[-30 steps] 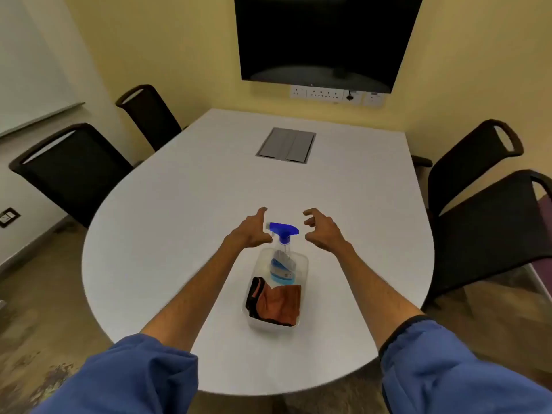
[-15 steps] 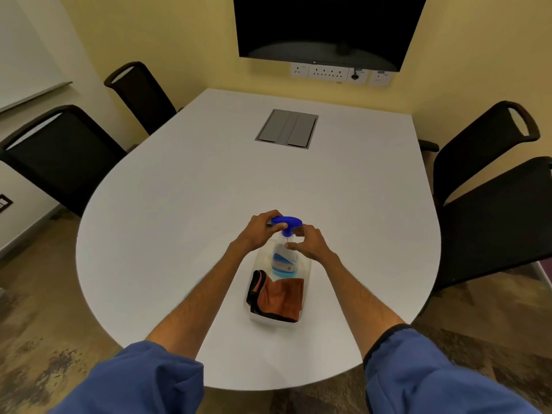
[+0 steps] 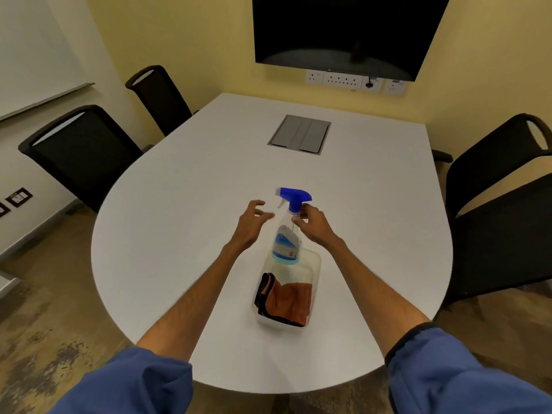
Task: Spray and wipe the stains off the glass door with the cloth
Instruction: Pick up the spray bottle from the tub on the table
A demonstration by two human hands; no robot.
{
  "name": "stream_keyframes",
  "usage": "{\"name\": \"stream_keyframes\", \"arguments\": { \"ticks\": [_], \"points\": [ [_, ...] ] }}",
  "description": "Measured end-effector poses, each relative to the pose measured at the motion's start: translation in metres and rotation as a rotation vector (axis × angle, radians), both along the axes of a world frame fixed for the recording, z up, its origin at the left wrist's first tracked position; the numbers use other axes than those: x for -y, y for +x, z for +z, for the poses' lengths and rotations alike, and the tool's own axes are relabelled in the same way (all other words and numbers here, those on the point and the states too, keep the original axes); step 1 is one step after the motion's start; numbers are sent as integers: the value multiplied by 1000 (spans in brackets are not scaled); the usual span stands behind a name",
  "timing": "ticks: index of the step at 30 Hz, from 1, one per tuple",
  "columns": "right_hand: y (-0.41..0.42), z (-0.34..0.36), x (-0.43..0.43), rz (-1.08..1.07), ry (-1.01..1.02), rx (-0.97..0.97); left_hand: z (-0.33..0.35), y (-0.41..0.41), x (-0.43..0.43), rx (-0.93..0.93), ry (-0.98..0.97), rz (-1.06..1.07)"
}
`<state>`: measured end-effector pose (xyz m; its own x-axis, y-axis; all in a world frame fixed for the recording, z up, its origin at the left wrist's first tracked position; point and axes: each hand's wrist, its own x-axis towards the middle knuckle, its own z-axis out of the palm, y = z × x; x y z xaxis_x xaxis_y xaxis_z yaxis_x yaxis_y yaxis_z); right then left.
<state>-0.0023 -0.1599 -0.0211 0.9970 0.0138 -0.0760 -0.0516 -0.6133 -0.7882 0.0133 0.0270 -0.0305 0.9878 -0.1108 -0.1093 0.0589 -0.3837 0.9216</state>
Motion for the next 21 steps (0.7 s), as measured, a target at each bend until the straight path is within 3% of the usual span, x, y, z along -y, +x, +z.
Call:
{"name": "stream_keyframes", "arguments": {
  "ticks": [4,8,12,21],
  "points": [
    [15,28,-9,27,25,81,-12,-13,-9,-35,167,-27],
    [26,54,-30,68,64,164,-8,-21,1,23,134,1],
    [36,75,-48,135,104,232,9,-22,2,90,76,168],
    [29,97,-102,268,223,330,32,-46,-31,212,201,491]
  ]
}}
